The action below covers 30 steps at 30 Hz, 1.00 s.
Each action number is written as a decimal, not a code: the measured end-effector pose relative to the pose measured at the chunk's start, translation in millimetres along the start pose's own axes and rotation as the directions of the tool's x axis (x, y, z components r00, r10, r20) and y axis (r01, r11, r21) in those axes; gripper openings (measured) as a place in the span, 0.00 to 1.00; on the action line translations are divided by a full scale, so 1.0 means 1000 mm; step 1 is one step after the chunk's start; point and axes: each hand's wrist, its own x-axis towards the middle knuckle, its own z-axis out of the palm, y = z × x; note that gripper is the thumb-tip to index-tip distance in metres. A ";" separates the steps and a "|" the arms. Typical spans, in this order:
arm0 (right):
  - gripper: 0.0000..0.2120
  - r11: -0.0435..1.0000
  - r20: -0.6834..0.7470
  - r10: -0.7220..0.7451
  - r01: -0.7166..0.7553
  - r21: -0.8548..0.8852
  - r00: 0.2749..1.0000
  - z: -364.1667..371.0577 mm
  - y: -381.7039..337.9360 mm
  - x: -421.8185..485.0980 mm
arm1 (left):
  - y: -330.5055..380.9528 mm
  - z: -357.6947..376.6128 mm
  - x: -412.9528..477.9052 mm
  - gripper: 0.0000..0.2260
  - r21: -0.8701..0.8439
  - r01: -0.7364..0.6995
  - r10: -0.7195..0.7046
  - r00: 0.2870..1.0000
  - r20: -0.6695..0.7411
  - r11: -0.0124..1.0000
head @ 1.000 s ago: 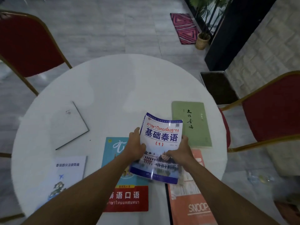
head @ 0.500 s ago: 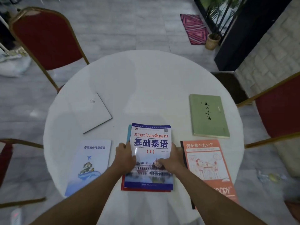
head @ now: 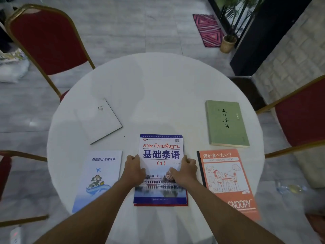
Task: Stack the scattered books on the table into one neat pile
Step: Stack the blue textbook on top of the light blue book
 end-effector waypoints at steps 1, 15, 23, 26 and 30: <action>0.40 1.000 -0.008 0.002 -0.002 0.010 1.000 0.000 0.000 0.001 | 0.001 0.001 -0.001 0.21 -0.003 0.004 -0.004 1.000 -0.003 1.000; 0.27 0.986 -0.053 -0.029 0.037 0.164 0.998 -0.006 0.010 0.003 | 0.008 0.006 -0.006 0.24 0.022 -0.029 0.029 1.000 0.005 0.999; 0.24 0.997 -0.030 -0.060 0.061 0.054 0.998 -0.011 0.010 0.000 | 0.007 0.006 -0.001 0.24 0.066 -0.038 0.036 0.999 0.039 0.997; 0.23 0.997 0.018 -0.071 0.071 0.034 0.997 -0.018 0.010 -0.004 | 0.010 0.004 -0.004 0.31 0.142 -0.086 0.090 0.996 -0.020 0.986; 0.18 0.997 -0.028 -0.077 0.078 0.022 0.997 -0.029 0.015 -0.009 | 0.024 0.005 -0.007 0.37 0.226 -0.196 0.214 0.975 -0.056 0.954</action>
